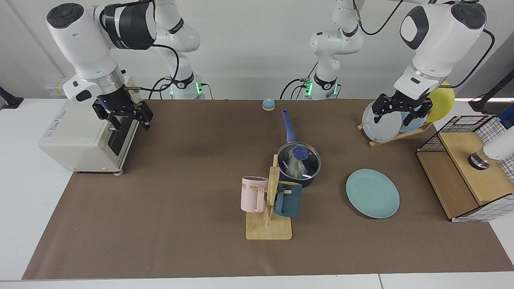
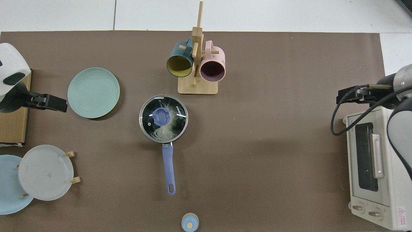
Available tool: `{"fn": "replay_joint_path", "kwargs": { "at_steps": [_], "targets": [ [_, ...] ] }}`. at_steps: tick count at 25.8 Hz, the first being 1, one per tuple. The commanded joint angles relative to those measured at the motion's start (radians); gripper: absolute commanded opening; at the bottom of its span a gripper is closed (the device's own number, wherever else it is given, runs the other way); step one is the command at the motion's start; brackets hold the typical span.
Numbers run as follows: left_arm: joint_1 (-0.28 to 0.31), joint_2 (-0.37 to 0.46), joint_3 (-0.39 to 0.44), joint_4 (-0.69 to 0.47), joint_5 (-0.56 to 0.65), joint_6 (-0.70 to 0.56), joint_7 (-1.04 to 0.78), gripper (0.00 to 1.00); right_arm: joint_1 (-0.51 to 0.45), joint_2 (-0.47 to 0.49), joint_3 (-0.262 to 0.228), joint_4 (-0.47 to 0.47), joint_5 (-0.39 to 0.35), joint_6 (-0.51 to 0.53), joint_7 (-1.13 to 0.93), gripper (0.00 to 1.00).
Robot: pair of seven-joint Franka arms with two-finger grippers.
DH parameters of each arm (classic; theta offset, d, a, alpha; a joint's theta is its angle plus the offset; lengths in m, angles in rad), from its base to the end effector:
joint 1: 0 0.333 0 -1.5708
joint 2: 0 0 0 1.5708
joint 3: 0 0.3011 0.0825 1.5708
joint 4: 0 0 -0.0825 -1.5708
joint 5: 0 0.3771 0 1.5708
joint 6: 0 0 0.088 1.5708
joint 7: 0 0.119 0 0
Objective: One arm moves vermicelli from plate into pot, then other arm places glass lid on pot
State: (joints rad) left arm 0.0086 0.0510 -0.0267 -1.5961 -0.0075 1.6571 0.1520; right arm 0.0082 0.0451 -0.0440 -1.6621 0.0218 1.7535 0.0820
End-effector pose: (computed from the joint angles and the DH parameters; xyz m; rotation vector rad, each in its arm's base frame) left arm 0.5691 -0.0108 0.5649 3.1222 -0.2652 0.0166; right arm 0.5739 -0.0179 0.5458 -3.1144 0.1889 -0.0716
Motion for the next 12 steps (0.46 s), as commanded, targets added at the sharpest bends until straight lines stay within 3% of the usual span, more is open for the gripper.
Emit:
{"fn": "replay_joint_path", "kwargs": {
  "at_steps": [1, 12],
  "targets": [
    [-0.001, -0.025, 0.005, -0.028, -0.017, 0.015, 0.012, 1.00, -0.005, 0.039, 0.004, 0.067, -0.006, -0.023, -0.028, 1.00],
    [-0.001, -0.025, 0.005, -0.028, -0.017, 0.015, 0.014, 1.00, 0.006, 0.036, 0.007, 0.058, -0.003, -0.023, -0.025, 1.00]
  ]
}}
